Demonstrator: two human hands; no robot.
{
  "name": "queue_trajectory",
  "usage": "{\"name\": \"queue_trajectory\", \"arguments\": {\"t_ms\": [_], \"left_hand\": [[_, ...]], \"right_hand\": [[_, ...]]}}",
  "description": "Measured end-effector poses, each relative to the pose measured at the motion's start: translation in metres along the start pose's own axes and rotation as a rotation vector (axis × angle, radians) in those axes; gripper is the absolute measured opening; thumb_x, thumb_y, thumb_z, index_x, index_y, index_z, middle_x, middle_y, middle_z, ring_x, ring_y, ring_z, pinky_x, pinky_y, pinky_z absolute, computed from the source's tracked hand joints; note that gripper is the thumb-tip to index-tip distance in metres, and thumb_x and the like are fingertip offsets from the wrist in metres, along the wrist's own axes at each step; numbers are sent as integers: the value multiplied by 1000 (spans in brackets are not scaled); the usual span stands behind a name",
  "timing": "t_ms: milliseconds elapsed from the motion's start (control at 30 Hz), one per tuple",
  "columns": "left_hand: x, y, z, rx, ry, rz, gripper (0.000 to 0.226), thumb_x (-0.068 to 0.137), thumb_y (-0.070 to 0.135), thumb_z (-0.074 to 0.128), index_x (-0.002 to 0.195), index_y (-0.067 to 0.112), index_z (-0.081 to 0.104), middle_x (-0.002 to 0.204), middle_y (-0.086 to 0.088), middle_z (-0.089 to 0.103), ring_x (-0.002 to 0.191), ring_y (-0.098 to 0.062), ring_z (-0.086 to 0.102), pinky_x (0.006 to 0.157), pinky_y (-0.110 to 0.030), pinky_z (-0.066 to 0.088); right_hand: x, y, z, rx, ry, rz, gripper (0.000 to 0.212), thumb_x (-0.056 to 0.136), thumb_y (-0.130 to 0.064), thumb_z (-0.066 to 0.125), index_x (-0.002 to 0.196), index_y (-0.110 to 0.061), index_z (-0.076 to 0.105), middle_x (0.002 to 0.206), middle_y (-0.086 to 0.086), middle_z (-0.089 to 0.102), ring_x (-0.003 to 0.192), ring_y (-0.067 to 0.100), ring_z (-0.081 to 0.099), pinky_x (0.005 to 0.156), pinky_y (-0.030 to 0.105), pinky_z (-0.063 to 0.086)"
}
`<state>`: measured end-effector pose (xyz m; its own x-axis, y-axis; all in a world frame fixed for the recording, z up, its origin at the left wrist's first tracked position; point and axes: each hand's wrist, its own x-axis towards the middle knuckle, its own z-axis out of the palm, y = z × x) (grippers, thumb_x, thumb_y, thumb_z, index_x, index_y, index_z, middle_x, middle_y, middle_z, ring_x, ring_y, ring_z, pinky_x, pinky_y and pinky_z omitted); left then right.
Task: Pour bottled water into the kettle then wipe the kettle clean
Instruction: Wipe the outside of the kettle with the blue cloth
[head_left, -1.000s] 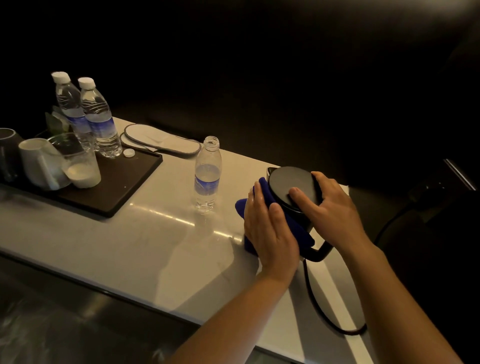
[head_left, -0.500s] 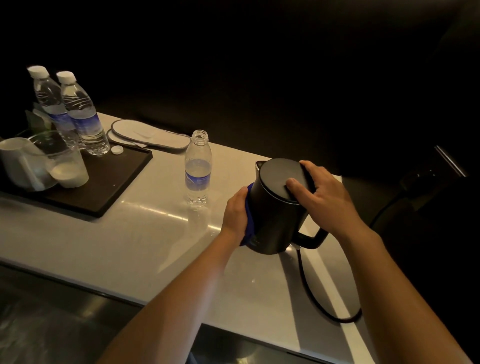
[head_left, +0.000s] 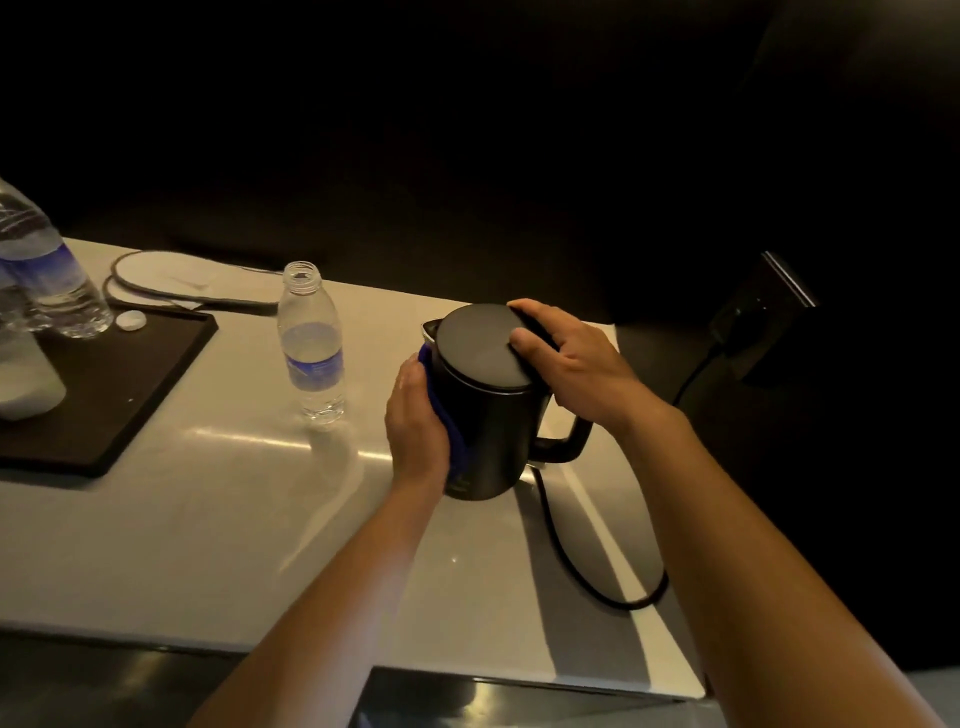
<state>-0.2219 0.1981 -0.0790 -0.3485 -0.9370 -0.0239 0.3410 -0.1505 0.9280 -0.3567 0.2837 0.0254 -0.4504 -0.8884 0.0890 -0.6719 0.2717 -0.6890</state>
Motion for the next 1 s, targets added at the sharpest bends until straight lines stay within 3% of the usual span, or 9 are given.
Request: {"name": "queue_trajectory", "arguments": {"t_ms": [100,200,333,467,633,733,867,1000], "left_hand": [[22,11,-10,-49,-107,-275,36,96,47,48,97,25,77,99,-7,77,107,-32,65,102,-50,51],[46,12,-17,12,-232,-445,41,95,49,51,101,17,76,96,-7,79,105,-30,66,106,-48,47],[70,17,-12,96,-298,-547,38,93,45,55,102,13,74,98,-12,74,94,-29,67,100,-43,49],[80,19,-7,124,-303,-580,46,86,46,62,113,10,72,106,-15,72,101,-33,64,110,-49,43],[57,9,-15,29,-264,-508,42,92,46,52,95,15,79,94,-11,78,102,-33,66,105,-47,46],[31,-1,-20,-56,-216,-349,44,98,47,45,110,17,75,112,-14,75,114,-36,64,103,-49,49],[-2,-11,-13,-75,-73,-115,44,100,48,39,117,21,69,116,-9,73,113,-29,65,103,-50,51],[-34,-28,1,118,113,56,47,99,54,29,139,41,51,142,4,58,132,-19,52,112,-52,41]], "right_hand": [[5,3,-2,25,-19,-5,48,100,-47,40,145,-31,43,125,-12,51,117,15,50,95,40,51],[11,7,-2,68,-25,-1,45,100,-45,40,142,-33,48,128,-11,54,119,14,51,95,40,52],[15,10,-3,116,-35,-2,41,100,-44,41,138,-34,53,127,-10,57,118,15,53,92,39,54],[14,7,-2,107,-18,-5,40,99,-43,40,136,-34,54,126,-9,58,117,14,53,95,43,52],[11,7,-1,63,8,-23,42,98,-45,38,136,-36,54,128,-6,60,117,16,54,97,44,50],[11,5,0,20,10,-36,41,101,-43,36,138,-36,52,127,-4,59,116,16,52,96,42,50],[9,5,1,-7,13,-47,42,102,-43,34,141,-34,49,125,-3,59,115,17,53,94,41,50],[11,9,0,-10,19,-40,41,101,-46,36,135,-31,53,121,-5,62,110,16,56,89,39,52]]}}
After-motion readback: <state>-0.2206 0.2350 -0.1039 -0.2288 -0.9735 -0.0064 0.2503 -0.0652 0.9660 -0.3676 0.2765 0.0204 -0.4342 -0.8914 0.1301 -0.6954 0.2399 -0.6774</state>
